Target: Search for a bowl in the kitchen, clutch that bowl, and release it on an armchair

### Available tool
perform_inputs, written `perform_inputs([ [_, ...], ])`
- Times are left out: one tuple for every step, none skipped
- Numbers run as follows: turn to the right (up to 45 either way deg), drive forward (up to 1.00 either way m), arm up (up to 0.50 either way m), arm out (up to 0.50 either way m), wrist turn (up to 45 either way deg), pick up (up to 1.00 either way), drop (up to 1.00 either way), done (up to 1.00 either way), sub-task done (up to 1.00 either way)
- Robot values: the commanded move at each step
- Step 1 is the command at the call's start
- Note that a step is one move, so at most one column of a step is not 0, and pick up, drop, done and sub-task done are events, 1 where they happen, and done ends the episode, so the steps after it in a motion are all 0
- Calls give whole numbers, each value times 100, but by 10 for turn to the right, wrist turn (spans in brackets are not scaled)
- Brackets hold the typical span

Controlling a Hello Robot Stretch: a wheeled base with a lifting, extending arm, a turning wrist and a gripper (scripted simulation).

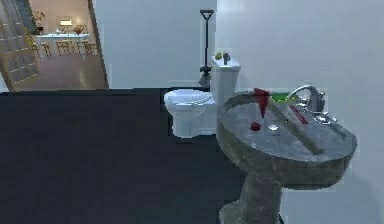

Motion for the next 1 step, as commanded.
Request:
perform_inputs([
  [120,0,0,0,0,0,0,0,0],
])
